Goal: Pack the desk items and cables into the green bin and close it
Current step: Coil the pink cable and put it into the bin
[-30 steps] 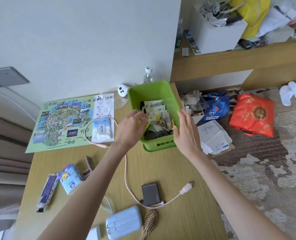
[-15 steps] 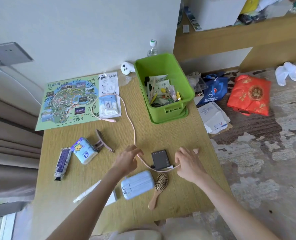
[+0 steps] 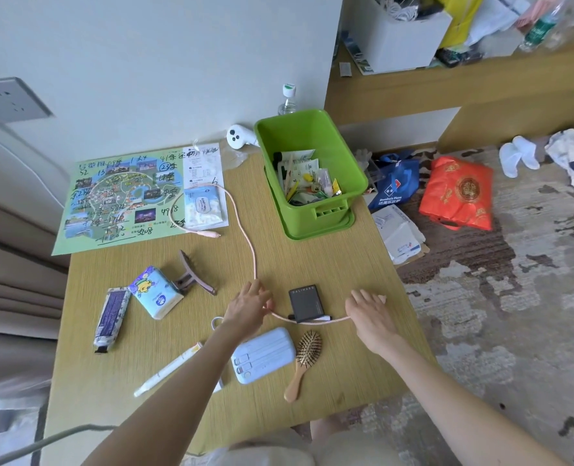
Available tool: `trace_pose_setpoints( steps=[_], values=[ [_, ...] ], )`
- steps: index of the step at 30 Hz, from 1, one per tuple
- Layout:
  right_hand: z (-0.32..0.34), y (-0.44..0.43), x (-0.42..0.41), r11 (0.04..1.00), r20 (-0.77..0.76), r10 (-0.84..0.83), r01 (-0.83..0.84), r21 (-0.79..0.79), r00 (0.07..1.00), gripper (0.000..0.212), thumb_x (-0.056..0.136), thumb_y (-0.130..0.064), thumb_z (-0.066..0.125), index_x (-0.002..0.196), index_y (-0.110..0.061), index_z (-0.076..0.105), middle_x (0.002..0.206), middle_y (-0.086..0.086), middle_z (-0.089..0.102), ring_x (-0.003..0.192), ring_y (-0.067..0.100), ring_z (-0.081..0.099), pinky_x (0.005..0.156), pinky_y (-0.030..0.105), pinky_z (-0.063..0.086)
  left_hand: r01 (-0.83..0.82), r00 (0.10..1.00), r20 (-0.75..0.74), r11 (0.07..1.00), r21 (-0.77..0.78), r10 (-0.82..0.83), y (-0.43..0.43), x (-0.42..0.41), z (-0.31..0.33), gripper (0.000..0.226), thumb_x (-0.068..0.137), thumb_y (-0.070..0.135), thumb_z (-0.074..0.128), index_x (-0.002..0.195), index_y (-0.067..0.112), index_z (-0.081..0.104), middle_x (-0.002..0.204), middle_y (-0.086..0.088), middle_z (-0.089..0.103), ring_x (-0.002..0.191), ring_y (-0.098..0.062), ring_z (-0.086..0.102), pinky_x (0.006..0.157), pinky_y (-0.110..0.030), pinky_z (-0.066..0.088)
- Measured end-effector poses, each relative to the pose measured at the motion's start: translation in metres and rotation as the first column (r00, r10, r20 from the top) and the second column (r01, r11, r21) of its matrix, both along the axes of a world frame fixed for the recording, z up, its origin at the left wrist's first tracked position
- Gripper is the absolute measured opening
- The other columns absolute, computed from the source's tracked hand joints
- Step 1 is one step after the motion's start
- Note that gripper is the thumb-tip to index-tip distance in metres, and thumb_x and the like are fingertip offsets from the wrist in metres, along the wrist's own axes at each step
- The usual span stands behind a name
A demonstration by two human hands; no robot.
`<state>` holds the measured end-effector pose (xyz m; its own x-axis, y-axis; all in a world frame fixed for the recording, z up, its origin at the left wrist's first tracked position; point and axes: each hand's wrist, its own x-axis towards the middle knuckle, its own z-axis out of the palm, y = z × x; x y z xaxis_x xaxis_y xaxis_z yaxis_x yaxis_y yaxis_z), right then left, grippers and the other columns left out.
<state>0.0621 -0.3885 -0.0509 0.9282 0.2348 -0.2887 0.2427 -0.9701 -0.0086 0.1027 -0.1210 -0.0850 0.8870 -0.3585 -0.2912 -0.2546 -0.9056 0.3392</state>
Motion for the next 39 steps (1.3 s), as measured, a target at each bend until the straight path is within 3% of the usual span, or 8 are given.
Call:
trace_pose_setpoints(
  steps=[3, 7, 11, 15, 20, 25, 31, 39],
  values=[
    [0.005, -0.003, 0.002, 0.997, 0.028, 0.029, -0.031, 0.067, 0.999, 0.033, 0.084, 0.011, 0.047, 0.094, -0.02, 0.043, 0.095, -0.003, 0.042, 0.09, 0.016, 0.041, 0.084, 0.027, 0.035, 0.023, 1.0, 0.0, 1.0, -0.003, -0.023, 0.006, 0.002, 0.0, 0.02, 0.097, 0.034, 0.051, 0.111, 0.021, 0.06, 0.124, 0.003, 0.046, 0.116, -0.013, 0.042, 0.099, -0.031, 0.044],
    [0.024, -0.004, 0.016, 0.91, -0.113, -0.074, 0.113, 0.398, 0.991, 0.018, 0.095, -0.003, 0.048, 0.091, -0.019, 0.042, 0.088, -0.007, 0.044, 0.081, 0.013, 0.045, 0.066, 0.018, 0.033, -0.031, 0.999, -0.048, 0.994, -0.101, 0.026, 0.013, 0.002, 0.005, 0.019, 0.097, 0.024, 0.053, 0.114, 0.019, 0.061, 0.125, 0.004, 0.05, 0.12, -0.013, 0.047, 0.1, -0.03, 0.046],
    [0.049, 0.015, 0.036, 0.596, -0.355, -0.228, 0.418, 0.686, 0.907, 0.004, 0.098, -0.011, 0.049, 0.096, -0.012, 0.052, 0.093, 0.0, 0.057, 0.087, 0.013, 0.057, 0.073, 0.017, 0.044, -0.142, 0.99, -0.048, 0.956, -0.258, 0.134, 0.029, 0.002, 0.022, 0.021, 0.096, 0.008, 0.053, 0.113, 0.017, 0.063, 0.123, 0.004, 0.055, 0.108, -0.011, 0.058, 0.092, -0.029, 0.053],
    [0.07, 0.045, 0.05, 0.319, -0.446, -0.177, 0.48, 0.817, 0.877, 0.002, 0.096, -0.008, 0.053, 0.098, -0.007, 0.055, 0.087, 0.001, 0.062, 0.076, 0.011, 0.065, 0.074, 0.018, 0.053, -0.252, 0.966, -0.023, 0.909, -0.332, 0.259, 0.064, -0.006, 0.04, 0.015, 0.096, 0.015, 0.057, 0.105, 0.022, 0.066, 0.106, 0.011, 0.064, 0.086, -0.005, 0.062, 0.077, -0.028, 0.055],
    [0.075, 0.096, 0.049, 0.136, -0.548, -0.086, 0.555, 0.821, 0.832, 0.008, 0.098, -0.001, 0.048, 0.101, 0.0, 0.055, 0.079, 0.005, 0.057, 0.063, 0.014, 0.058, 0.068, 0.04, 0.06, -0.289, 0.955, -0.133, 0.926, -0.245, 0.263, 0.1, -0.042, 0.05, 0.009, 0.094, 0.033, 0.06, 0.097, 0.028, 0.066, 0.09, 0.017, 0.065, 0.079, -0.003, 0.062, 0.064, -0.017, 0.047],
    [0.072, 0.137, 0.035, 0.089, -0.64, -0.066, 0.643, 0.761, 0.766, 0.026, 0.102, -0.003, 0.037, 0.106, 0.0, 0.063, 0.086, 0.01, 0.059, 0.069, 0.015, 0.063, 0.068, 0.038, 0.061, -0.261, 0.949, -0.213, 0.958, -0.12, 0.232, 0.118, -0.092, 0.039, 0.033, 0.081, 0.054, 0.068, 0.102, 0.029, 0.059, 0.096, 0.02, 0.054, 0.085, 0.0, 0.056, 0.073, -0.02, 0.05],
    [0.072, 0.16, 0.023, 0.02, -0.721, -0.024, 0.721, 0.693, 0.693, 0.034, 0.097, 0.011, 0.034, 0.115, -0.001, 0.06, 0.107, 0.015, 0.058, 0.088, 0.022, 0.068, 0.071, 0.042, 0.061, -0.148, 0.97, -0.184, 0.987, 0.066, 0.158, 0.117, -0.127, 0.018, 0.085, 0.067, 0.063, 0.074, 0.136, 0.024, 0.043, 0.15, 0.006, 0.037, 0.131, -0.017, 0.042, 0.095, -0.035, 0.045],
    [0.07, 0.164, 0.009, -0.045, -0.764, 0.093, 0.769, 0.638, 0.639, 0.053, 0.091, 0.013, 0.051, 0.138, -0.009, 0.04, 0.128, 0.019, 0.053, 0.112, 0.029, 0.064, 0.092, 0.048, 0.053, -0.179, 0.983, -0.041, 0.984, 0.022, 0.18, 0.115, -0.127, 0.02, 0.059, 0.083, 0.058, 0.062, 0.13, 0.026, 0.048, 0.131, 0.008, 0.051, 0.115, -0.013, 0.053, 0.083, -0.029, 0.05]
  ],
)
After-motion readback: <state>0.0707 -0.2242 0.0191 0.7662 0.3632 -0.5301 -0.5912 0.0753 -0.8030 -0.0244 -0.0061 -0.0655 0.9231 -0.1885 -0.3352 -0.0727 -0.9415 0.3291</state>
